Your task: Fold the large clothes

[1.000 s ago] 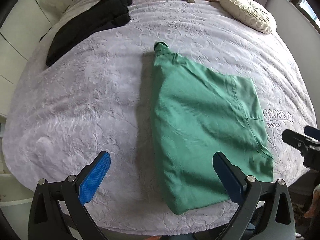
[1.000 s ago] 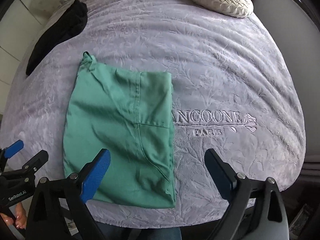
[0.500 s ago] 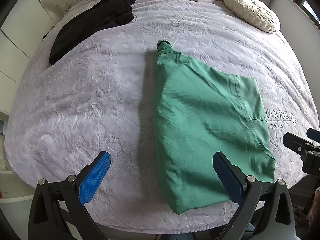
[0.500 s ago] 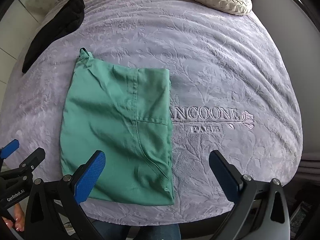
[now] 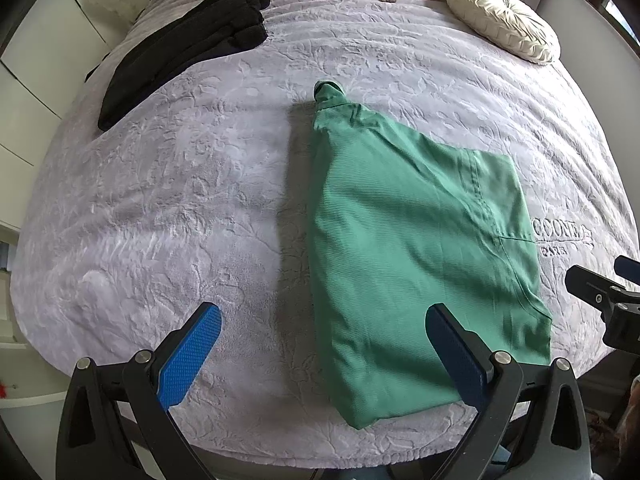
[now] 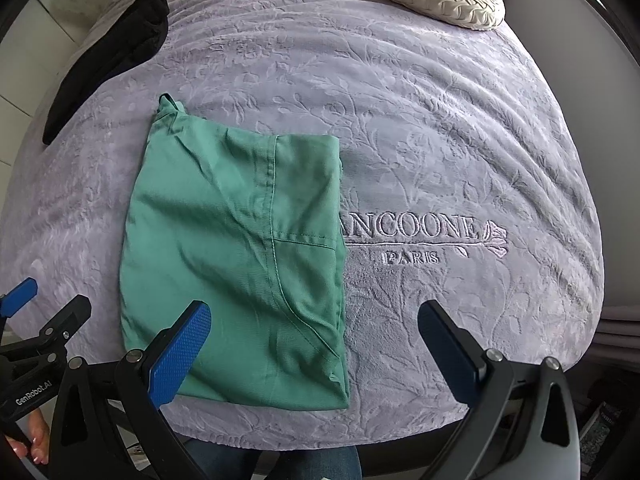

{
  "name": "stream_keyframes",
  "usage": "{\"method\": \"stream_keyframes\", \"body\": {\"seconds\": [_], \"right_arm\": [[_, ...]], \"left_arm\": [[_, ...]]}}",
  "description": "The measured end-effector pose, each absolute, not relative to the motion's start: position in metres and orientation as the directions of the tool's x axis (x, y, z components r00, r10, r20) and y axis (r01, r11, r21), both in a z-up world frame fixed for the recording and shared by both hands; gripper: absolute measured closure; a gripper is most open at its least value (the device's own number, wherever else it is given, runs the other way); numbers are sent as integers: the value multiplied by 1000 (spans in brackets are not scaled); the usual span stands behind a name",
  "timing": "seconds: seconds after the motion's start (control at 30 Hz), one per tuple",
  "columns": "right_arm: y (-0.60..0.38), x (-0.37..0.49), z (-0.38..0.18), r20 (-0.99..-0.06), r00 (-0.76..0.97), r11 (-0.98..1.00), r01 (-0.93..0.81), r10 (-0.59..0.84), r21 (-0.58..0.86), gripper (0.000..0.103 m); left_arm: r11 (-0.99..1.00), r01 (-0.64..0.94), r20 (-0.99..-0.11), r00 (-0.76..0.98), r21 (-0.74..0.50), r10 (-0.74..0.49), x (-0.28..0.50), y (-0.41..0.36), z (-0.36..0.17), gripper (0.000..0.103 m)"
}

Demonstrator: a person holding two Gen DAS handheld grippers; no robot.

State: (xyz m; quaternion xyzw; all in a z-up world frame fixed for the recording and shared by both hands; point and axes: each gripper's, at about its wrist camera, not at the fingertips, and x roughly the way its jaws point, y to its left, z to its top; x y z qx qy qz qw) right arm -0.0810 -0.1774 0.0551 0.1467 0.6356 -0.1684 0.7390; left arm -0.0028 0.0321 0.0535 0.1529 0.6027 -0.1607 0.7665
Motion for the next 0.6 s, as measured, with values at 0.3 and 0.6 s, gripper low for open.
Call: {"method": "stream_keyframes", "body": {"seconds": [0.3,0.6], "right_arm": [[-178,-82,55,-989,135,898,439,-62,4,0],[-177,-82,54,-989,134,896,444,-57,8,0]], "left_arm": [[901,432,-973,224,45,-59,-3,32,54,0],[902,430,-973,224,45,-58,-4,32,54,0]]}}
